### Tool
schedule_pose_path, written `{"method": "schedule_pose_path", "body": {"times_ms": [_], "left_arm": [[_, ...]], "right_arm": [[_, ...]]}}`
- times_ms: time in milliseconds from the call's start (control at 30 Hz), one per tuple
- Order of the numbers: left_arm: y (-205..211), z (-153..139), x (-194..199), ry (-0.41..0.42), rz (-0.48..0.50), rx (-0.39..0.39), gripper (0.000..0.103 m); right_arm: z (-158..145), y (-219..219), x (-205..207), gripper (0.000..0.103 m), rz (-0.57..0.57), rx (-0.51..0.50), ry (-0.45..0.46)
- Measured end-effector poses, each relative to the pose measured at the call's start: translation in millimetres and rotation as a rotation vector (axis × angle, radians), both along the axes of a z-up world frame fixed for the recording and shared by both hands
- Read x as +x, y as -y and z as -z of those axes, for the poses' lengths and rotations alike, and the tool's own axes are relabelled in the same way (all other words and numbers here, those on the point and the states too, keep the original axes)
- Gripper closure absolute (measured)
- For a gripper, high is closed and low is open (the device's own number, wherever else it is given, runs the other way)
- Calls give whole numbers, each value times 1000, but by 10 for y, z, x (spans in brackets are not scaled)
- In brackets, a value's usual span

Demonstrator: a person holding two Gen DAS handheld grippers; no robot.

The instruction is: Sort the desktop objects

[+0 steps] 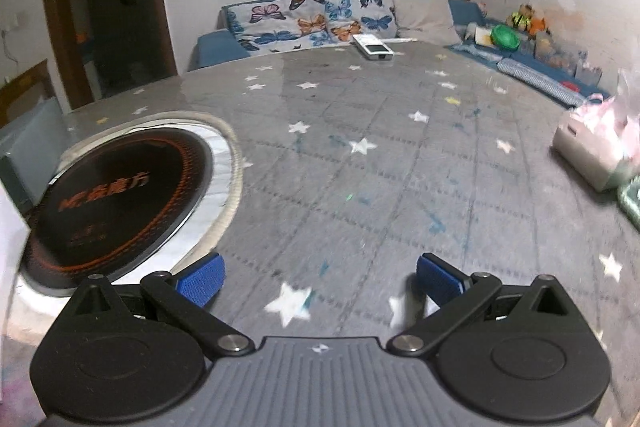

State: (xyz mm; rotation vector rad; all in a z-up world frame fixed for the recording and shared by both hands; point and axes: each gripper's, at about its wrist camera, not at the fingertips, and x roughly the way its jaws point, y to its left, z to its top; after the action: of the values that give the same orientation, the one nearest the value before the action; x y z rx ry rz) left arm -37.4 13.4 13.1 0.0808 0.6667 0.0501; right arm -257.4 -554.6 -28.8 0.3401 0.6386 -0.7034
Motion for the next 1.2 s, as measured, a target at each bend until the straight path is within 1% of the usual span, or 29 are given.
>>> {"method": "schedule_pose_path", "body": {"times_ms": [167, 300, 433, 500, 700, 1200], "left_arm": [[60, 95, 190, -5, 15, -7, 0], [95, 182, 324, -32, 25, -21, 0], [117, 218, 419, -26, 30, -43, 0], [126, 230, 466, -23, 33, -50, 0], [148, 252, 613, -23, 51, -69, 0], [126, 261, 652, -22, 54, -77, 0]], "right_arm": [[44, 137, 103, 0, 13, -15, -8], [80, 260, 173, 0, 30, -23, -10], [116, 384, 243, 0, 48, -31, -13], [26, 271, 261, 0, 54, -34, -17], [41, 367, 340, 0, 62, -34, -17], [45, 400, 376, 0, 62, -37, -19]]}}
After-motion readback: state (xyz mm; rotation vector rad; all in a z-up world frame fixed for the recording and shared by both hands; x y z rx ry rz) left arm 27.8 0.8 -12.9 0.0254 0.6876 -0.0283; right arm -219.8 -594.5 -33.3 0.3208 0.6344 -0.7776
